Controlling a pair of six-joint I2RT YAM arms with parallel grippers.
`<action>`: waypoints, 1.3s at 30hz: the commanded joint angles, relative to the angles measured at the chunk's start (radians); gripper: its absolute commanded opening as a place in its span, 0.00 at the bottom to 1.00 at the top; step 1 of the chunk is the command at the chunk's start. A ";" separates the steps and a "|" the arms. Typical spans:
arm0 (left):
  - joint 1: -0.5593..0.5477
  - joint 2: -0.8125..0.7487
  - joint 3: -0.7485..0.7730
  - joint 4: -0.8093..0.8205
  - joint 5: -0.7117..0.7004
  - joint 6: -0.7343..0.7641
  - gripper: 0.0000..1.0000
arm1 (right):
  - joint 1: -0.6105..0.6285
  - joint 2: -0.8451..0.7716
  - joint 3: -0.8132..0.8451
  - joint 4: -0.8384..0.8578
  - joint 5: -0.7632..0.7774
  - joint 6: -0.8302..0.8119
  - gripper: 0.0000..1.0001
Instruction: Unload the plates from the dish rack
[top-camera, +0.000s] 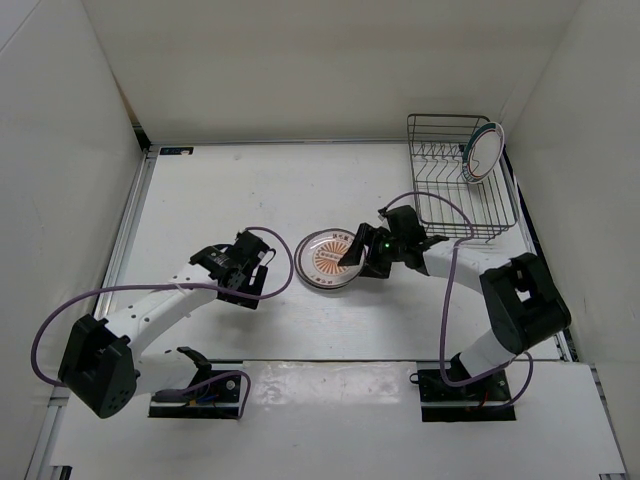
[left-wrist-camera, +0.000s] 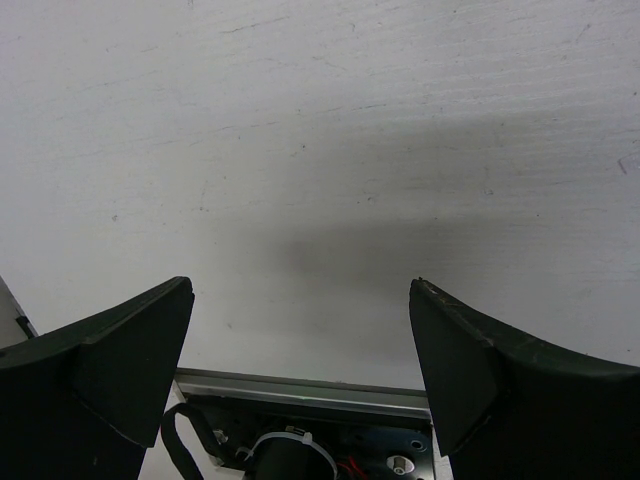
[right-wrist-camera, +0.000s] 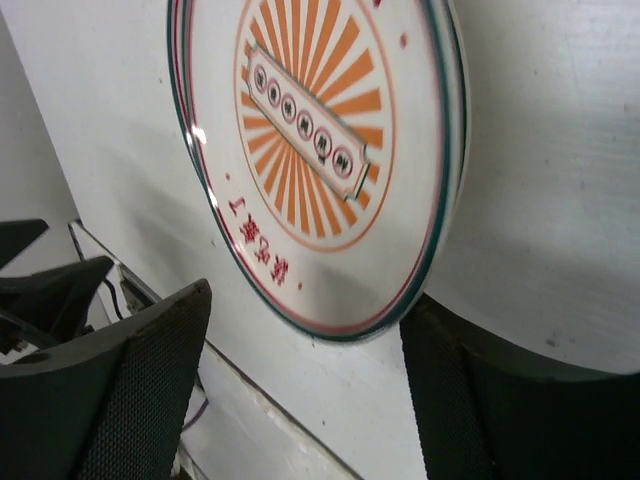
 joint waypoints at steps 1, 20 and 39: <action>-0.004 -0.009 0.032 0.010 0.001 0.004 1.00 | 0.008 -0.057 0.063 -0.135 -0.028 -0.067 0.78; -0.004 -0.018 0.046 -0.007 -0.020 0.001 1.00 | -0.071 -0.120 0.819 -0.786 0.819 -0.505 0.73; -0.004 -0.072 0.055 -0.053 -0.126 -0.032 1.00 | -0.553 0.528 1.489 -0.611 0.930 -0.461 0.79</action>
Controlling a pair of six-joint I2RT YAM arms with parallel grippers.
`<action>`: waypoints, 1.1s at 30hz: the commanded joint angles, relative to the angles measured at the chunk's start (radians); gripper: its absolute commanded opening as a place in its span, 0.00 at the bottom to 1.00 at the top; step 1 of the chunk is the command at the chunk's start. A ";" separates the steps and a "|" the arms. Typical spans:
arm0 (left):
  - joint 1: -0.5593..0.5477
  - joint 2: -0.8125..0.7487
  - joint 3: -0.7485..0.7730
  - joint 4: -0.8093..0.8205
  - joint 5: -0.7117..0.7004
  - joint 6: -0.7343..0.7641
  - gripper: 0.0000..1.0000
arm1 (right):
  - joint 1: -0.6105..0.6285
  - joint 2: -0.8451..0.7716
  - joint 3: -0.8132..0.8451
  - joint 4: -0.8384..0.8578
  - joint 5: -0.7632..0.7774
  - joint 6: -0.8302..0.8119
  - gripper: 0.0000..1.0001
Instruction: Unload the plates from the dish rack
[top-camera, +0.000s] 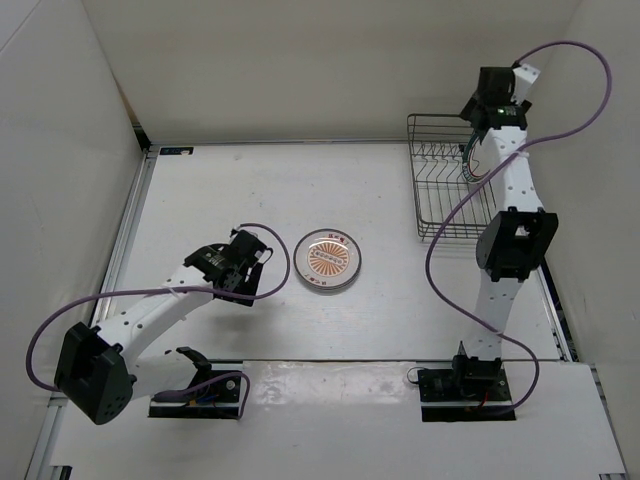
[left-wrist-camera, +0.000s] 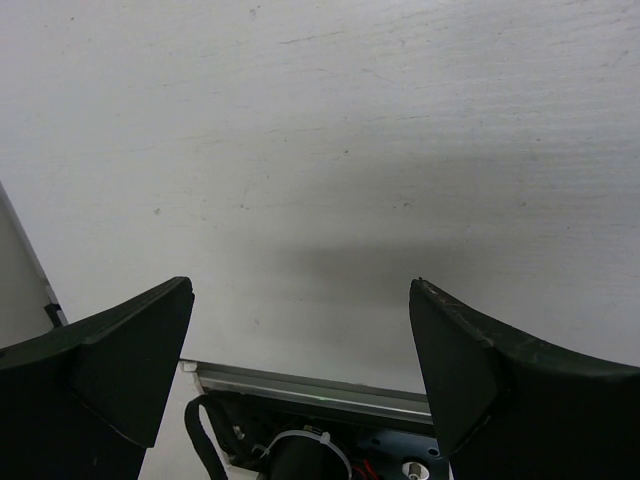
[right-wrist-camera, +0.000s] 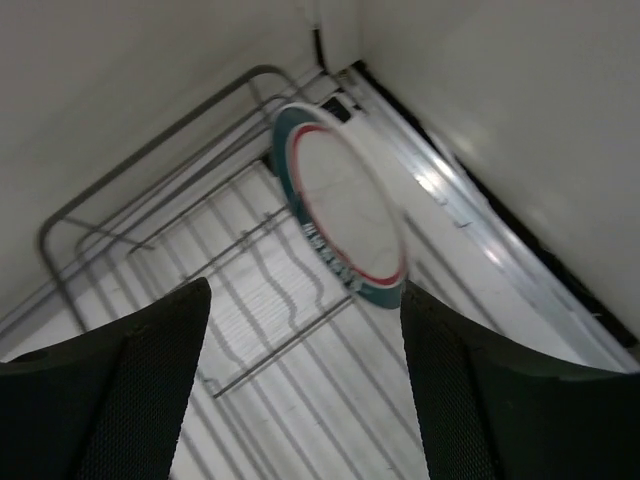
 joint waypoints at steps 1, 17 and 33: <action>-0.004 -0.034 0.038 -0.036 -0.073 -0.026 1.00 | -0.076 -0.041 -0.035 0.077 0.016 -0.111 0.79; -0.004 -0.029 0.046 -0.033 -0.055 -0.013 1.00 | -0.224 0.102 -0.082 0.151 -0.361 -0.146 0.64; -0.005 -0.011 0.049 -0.032 -0.059 -0.016 1.00 | -0.224 0.137 -0.146 0.226 -0.367 -0.212 0.26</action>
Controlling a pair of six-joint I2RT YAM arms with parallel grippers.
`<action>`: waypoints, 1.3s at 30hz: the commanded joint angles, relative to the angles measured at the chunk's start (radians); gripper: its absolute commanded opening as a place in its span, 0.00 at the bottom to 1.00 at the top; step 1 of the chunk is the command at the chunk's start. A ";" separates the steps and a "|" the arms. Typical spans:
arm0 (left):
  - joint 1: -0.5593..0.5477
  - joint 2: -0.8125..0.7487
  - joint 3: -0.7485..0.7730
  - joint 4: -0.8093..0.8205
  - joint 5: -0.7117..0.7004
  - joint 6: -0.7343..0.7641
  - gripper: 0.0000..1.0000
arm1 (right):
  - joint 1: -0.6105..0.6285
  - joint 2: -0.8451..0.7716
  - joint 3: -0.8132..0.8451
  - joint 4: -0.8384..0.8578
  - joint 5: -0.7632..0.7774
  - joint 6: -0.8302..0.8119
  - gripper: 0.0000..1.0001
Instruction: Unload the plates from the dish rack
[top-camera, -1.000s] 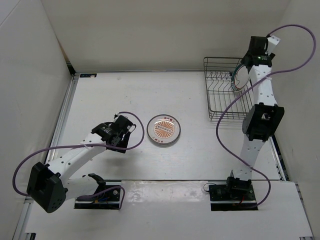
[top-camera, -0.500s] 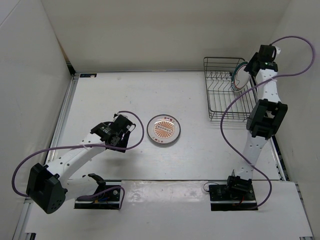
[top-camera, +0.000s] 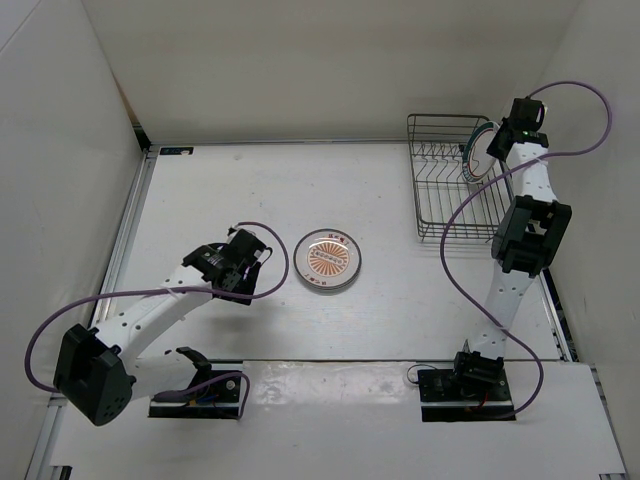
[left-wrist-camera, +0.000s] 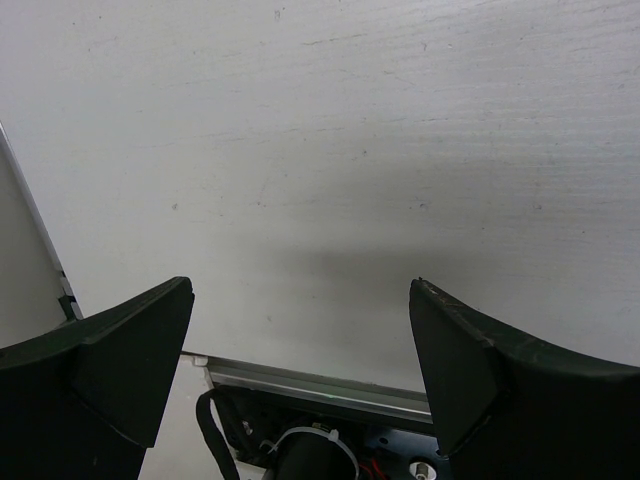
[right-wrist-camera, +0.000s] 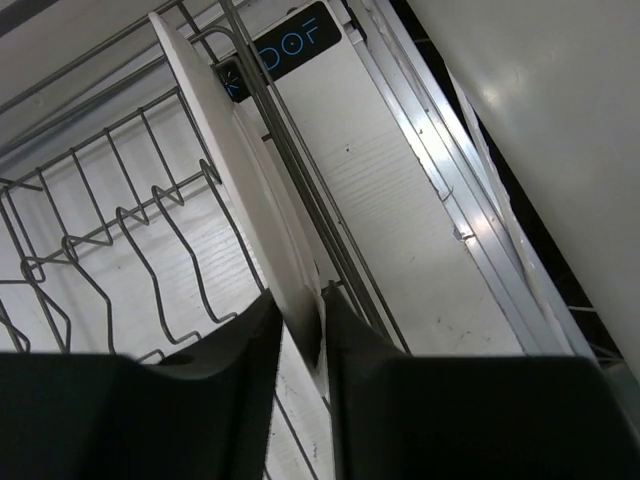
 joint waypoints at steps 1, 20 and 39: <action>-0.004 0.001 0.034 -0.003 -0.019 -0.006 1.00 | -0.004 0.019 0.019 0.056 0.005 -0.042 0.23; -0.004 -0.099 -0.001 0.056 -0.017 -0.005 1.00 | 0.002 -0.130 0.131 0.071 0.185 -0.026 0.00; -0.004 -0.240 -0.078 0.142 0.042 -0.003 1.00 | 0.117 -0.975 -0.707 0.152 -0.530 0.502 0.00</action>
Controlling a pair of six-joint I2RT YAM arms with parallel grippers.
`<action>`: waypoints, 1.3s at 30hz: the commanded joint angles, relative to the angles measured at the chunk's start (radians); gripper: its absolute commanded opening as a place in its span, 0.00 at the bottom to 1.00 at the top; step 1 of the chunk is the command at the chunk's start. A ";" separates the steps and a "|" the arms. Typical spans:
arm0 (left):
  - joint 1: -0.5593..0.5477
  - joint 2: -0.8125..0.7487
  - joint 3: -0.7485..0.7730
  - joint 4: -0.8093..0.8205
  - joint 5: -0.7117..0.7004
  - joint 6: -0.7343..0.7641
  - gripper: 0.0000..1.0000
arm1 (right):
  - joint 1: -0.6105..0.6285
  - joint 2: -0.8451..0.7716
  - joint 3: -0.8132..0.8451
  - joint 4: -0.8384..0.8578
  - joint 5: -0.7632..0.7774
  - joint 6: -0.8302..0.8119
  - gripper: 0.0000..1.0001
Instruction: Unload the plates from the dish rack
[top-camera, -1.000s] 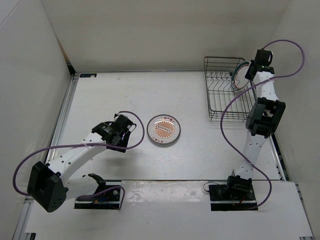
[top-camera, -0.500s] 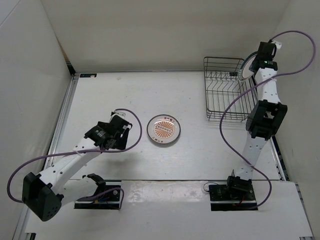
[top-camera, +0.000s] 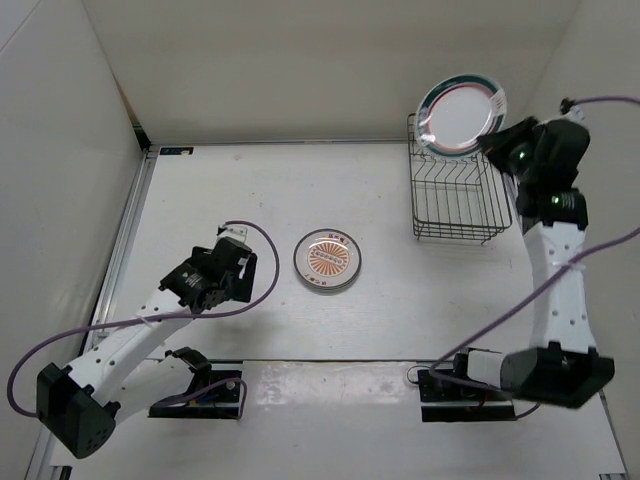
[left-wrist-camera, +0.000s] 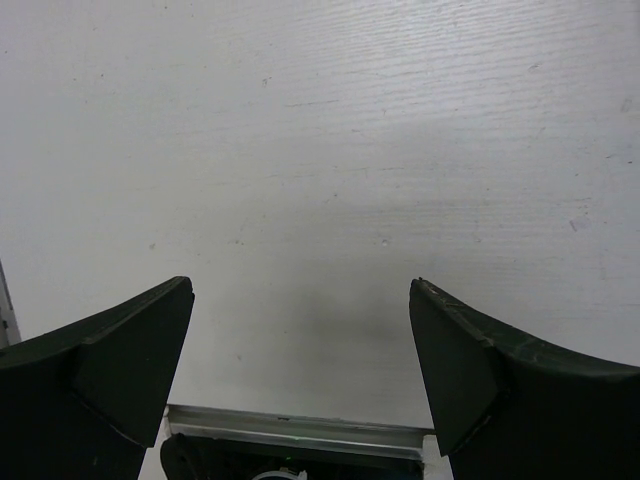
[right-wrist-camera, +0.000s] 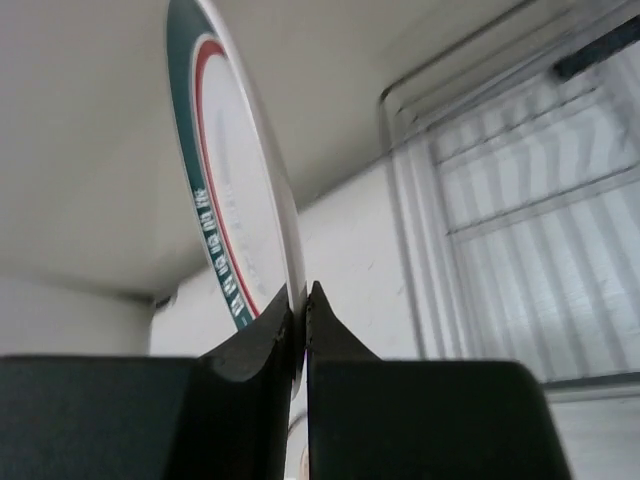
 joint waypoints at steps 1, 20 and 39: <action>-0.003 -0.088 -0.016 0.043 0.043 0.001 1.00 | 0.048 -0.159 -0.258 0.036 -0.367 0.096 0.00; 0.002 -0.135 -0.029 0.092 0.163 0.013 1.00 | 0.220 -0.822 -1.127 -0.309 -0.561 -0.008 0.00; 0.003 -0.106 -0.022 0.058 0.115 0.027 1.00 | 0.217 -0.928 -1.236 -0.487 -0.260 0.098 0.70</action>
